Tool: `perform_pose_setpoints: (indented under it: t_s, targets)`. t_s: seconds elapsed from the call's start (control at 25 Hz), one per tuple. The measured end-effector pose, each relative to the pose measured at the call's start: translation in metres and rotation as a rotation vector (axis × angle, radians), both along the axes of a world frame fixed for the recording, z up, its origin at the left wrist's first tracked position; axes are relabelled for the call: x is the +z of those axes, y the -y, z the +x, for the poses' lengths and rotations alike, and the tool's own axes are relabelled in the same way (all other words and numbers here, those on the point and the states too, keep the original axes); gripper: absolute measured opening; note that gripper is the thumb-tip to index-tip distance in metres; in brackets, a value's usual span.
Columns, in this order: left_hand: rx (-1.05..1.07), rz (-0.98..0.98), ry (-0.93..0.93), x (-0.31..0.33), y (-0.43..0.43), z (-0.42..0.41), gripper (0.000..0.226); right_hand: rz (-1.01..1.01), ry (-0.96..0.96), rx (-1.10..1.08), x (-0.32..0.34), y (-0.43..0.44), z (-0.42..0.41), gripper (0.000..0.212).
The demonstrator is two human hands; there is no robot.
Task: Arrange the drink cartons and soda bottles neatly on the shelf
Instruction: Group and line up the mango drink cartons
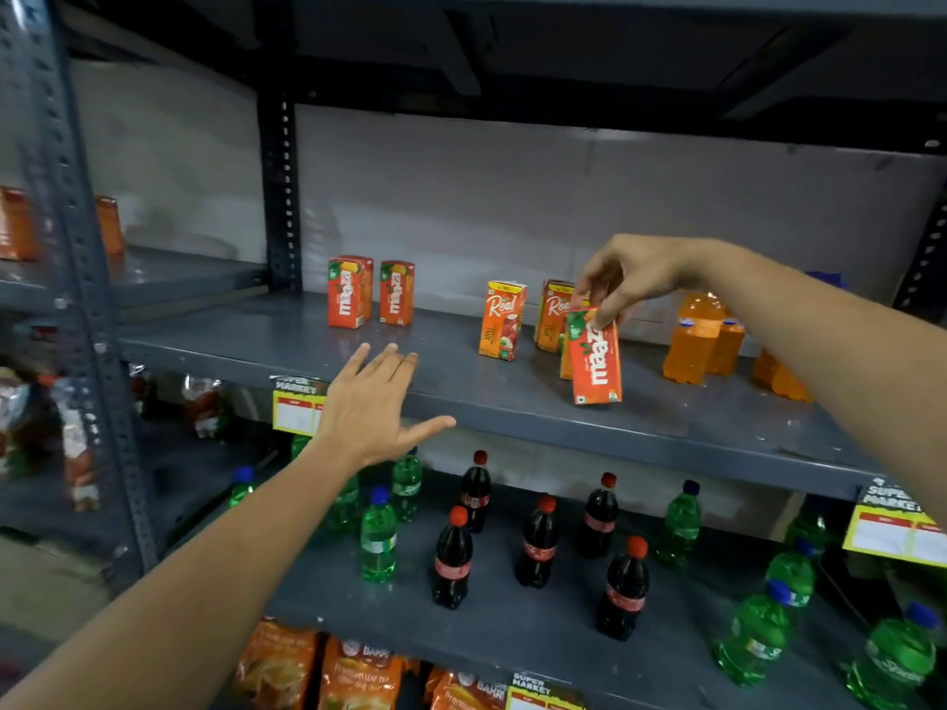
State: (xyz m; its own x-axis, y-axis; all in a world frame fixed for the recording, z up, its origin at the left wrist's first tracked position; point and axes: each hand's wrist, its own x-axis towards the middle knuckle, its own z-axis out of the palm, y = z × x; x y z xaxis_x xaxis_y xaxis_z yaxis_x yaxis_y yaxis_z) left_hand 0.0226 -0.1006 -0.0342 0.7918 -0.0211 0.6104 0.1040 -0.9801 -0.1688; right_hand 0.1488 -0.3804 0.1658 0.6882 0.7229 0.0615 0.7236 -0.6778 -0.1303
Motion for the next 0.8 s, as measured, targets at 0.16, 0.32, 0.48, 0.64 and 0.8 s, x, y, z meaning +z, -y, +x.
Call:
perform_pose_setpoints:
  t_s: [0.16,0.32,0.48,0.64,0.8]
  targets:
    - [0.010,-0.009,-0.005,-0.003,-0.055,-0.011,0.105,0.064,-0.012,0.122,-0.002,-0.086,-0.020,0.036]
    - [-0.067,-0.015,0.014,0.010,-0.112,-0.005,0.104,0.145,-0.002,0.117,0.003,-0.172,-0.011,0.032]
    - [-0.146,-0.039,-0.016,0.011,-0.146,0.009,0.111,0.172,0.131,0.029,-0.001,-0.235,0.014,0.032]
    - [-0.195,-0.047,0.093,0.000,-0.151,0.021,0.109,0.172,0.198,-0.080,-0.026,-0.273,0.039,0.035]
    - [-0.227,-0.071,0.135,0.003,-0.151,0.017,0.110,0.306,0.168,-0.151,-0.045,-0.288,0.053,0.034]
